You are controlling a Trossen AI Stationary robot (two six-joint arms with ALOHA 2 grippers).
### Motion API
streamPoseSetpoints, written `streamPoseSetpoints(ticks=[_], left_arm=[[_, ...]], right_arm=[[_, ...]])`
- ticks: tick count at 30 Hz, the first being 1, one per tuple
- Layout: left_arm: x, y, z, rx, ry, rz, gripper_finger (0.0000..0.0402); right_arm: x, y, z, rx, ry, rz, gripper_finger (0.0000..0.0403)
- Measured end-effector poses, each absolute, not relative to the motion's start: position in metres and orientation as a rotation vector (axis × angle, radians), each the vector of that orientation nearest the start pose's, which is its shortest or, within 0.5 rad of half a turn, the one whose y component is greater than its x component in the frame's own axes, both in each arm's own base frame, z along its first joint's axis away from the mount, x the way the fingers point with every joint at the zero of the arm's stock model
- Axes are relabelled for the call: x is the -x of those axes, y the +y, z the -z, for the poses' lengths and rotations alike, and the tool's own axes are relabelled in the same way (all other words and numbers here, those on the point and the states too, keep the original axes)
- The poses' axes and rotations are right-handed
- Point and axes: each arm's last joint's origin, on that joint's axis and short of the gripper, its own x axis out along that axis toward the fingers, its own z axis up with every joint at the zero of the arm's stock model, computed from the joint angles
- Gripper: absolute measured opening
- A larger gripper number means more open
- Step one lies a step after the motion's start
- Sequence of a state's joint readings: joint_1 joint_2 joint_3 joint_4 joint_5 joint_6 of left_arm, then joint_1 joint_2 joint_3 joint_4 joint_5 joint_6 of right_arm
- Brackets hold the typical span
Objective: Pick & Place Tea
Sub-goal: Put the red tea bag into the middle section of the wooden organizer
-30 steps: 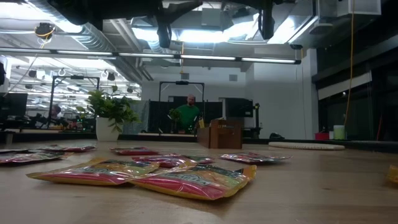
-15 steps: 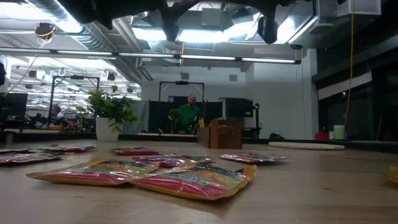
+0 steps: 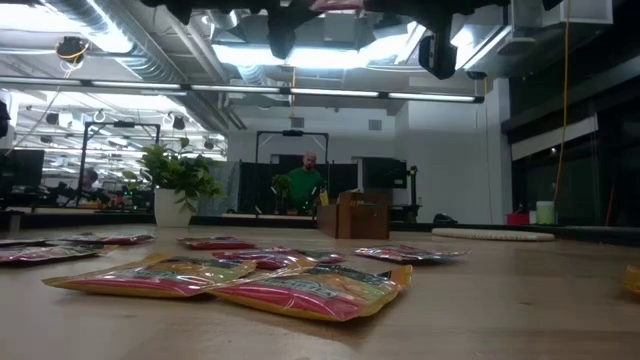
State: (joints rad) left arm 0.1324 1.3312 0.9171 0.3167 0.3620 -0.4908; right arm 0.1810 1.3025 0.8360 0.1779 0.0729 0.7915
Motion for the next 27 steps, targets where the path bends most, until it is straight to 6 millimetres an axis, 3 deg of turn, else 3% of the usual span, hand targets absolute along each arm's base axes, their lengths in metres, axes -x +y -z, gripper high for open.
streamPoseSetpoints(ticks=[10,20,27], left_arm=[[-0.300,0.032,-0.309,0.513,0.177,0.199,0.0239],[-0.315,0.029,-0.287,0.536,0.242,0.182,0.0239],[-0.317,0.030,-0.286,0.543,0.238,0.179,0.0239]], right_arm=[[-0.283,0.050,-0.271,-0.764,0.351,0.015,0.0000],[-0.285,0.050,-0.268,-0.759,0.358,0.018,0.0000],[-0.286,0.051,-0.265,-0.759,0.371,0.024,0.0000]])
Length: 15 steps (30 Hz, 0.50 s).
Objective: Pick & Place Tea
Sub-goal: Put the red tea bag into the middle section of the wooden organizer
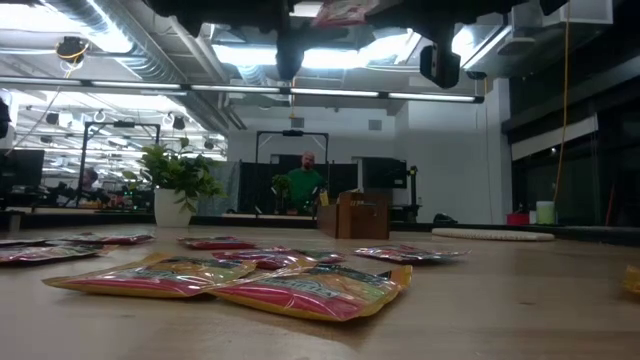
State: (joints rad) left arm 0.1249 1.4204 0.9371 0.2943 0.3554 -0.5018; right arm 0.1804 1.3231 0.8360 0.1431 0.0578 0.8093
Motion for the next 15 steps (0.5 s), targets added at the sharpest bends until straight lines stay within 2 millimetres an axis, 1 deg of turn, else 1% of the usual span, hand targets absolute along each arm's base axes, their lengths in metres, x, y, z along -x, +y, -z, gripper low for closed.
streamPoseSetpoints(ticks=[7,9,12,15], left_arm=[[-0.3172,0.0296,-0.2861,0.552,0.239,0.183,0.0239],[-0.3172,0.0295,-0.2862,0.552,0.239,0.186,0.0233],[-0.3171,0.0292,-0.2861,0.553,0.243,0.199,0.0208],[-0.3171,0.0295,-0.2861,0.552,0.242,0.196,0.0162]], right_arm=[[-0.2862,0.0505,-0.2650,-0.758,0.374,0.025,0.0000],[-0.2861,0.0504,-0.2648,-0.756,0.376,0.026,0.0000],[-0.2861,0.0504,-0.2647,-0.756,0.377,0.026,0.0000],[-0.2861,0.0504,-0.2647,-0.756,0.377,0.026,0.0000]])
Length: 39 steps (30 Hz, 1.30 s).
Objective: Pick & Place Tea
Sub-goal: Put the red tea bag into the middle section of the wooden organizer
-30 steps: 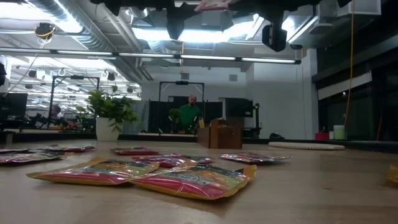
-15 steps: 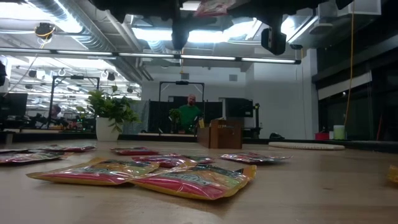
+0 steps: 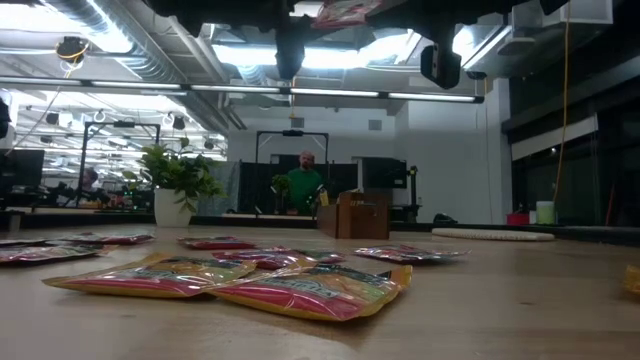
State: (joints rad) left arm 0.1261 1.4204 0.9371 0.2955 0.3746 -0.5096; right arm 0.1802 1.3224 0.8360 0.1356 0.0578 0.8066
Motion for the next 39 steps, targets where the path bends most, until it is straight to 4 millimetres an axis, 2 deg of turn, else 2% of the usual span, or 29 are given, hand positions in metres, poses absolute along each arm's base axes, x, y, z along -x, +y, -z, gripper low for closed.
streamPoseSetpoints(ticks=[6,8,14,21,30,34,39], left_arm=[[-0.317,0.030,-0.286,0.496,0.234,0.195,0.0026],[-0.317,0.030,-0.286,0.493,0.234,0.194,0.0010],[-0.317,0.033,-0.286,0.484,0.230,0.181,0.0003],[-0.312,0.048,-0.288,0.489,0.219,0.123,0.0002],[-0.303,0.076,-0.288,0.491,0.188,-0.220,0.0002],[-0.303,0.079,-0.285,0.477,0.175,-0.357,0.0002],[-0.303,0.079,-0.285,0.432,0.143,-0.509,0.0002]], right_arm=[[-0.286,0.050,-0.265,-0.755,0.377,0.026,0.0000],[-0.286,0.050,-0.265,-0.755,0.377,0.026,0.0000],[-0.286,0.050,-0.265,-0.755,0.376,0.026,0.0028],[-0.286,0.050,-0.266,-0.767,0.371,0.025,0.0058],[-0.285,0.050,-0.266,-0.785,0.373,0.029,0.0057],[-0.285,0.050,-0.266,-0.785,0.372,0.034,0.0057],[-0.286,0.046,-0.266,-0.783,0.299,0.183,0.0057]])
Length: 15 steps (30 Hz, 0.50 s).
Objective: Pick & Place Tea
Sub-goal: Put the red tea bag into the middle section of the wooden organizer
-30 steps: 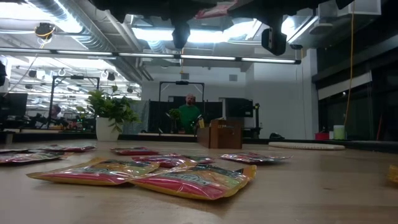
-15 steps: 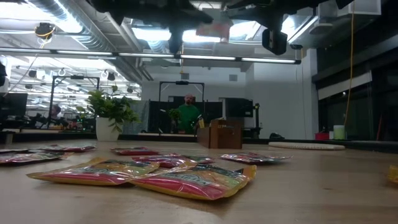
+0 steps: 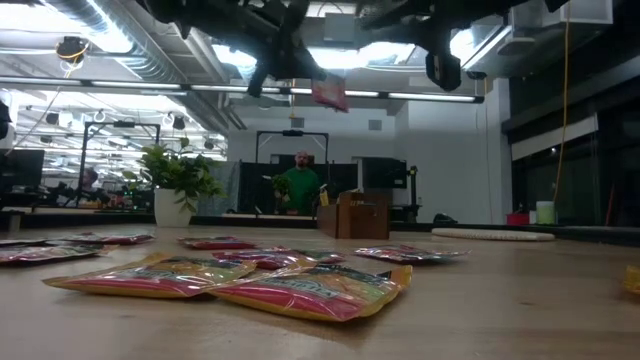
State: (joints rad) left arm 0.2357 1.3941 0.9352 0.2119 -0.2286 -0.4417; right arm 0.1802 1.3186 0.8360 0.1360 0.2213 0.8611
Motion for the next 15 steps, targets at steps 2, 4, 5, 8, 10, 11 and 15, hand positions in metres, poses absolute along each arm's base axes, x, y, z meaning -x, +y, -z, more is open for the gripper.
streamPoseSetpoints(ticks=[2,4,5,8,10,11,15], left_arm=[[-0.302,0.080,-0.285,0.420,0.126,-0.580,0.0002],[-0.302,0.079,-0.285,0.419,0.106,-0.657,0.0002],[-0.302,0.080,-0.284,0.420,0.096,-0.694,0.0002],[-0.305,0.081,-0.278,0.439,0.091,-0.768,0.0002],[-0.309,0.083,-0.273,0.468,0.081,-0.774,0.0002],[-0.311,0.083,-0.269,0.479,0.085,-0.775,0.0002],[-0.326,0.086,-0.254,0.492,0.065,-0.771,0.0002]], right_arm=[[-0.286,0.043,-0.266,-0.770,0.260,0.259,0.0057],[-0.285,0.042,-0.266,-0.763,0.240,0.297,0.0057],[-0.286,0.041,-0.266,-0.762,0.239,0.301,0.0057],[-0.286,0.040,-0.266,-0.764,0.237,0.304,0.0057],[-0.286,0.040,-0.266,-0.763,0.237,0.305,0.0057],[-0.286,0.040,-0.266,-0.763,0.237,0.304,0.0057],[-0.286,0.040,-0.266,-0.765,0.237,0.305,0.0057]])
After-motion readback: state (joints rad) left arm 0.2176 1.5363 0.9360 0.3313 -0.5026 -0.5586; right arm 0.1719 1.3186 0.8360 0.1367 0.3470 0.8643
